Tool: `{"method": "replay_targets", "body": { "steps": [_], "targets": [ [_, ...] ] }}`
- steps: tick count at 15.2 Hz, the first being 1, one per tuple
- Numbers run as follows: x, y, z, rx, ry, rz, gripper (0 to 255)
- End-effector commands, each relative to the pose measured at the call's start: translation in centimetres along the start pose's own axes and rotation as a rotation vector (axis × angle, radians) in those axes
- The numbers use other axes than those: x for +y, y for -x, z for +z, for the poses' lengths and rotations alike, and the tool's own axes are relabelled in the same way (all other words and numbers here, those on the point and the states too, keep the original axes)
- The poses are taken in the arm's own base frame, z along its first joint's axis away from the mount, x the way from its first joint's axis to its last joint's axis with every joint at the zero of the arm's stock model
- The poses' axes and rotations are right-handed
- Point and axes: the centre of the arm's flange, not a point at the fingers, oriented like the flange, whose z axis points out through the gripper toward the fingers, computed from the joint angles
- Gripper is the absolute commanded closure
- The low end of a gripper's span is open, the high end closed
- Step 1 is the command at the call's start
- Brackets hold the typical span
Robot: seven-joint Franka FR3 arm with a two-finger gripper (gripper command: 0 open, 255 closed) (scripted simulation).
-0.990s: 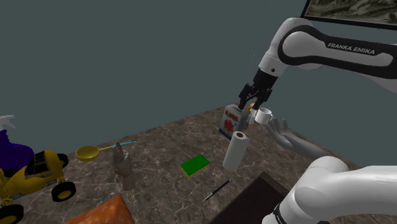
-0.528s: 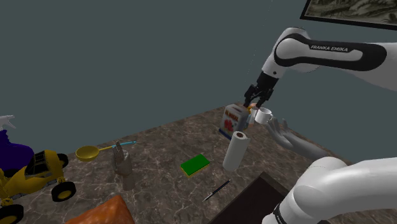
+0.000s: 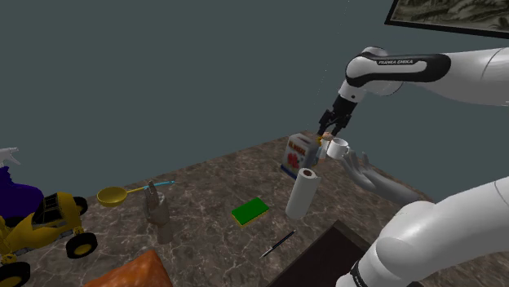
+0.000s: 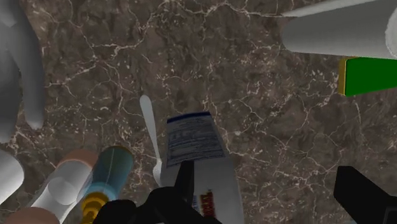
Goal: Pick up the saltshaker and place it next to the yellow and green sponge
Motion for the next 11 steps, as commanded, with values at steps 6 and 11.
{"method": "replay_targets", "body": {
  "steps": [6,11],
  "targets": [
    [8.3,-3.9,1.9,-0.004,-0.002,-0.015,0],
    [14.1,-6.9,3.1,-0.007,-0.004,-0.023,0]
  ]
}}
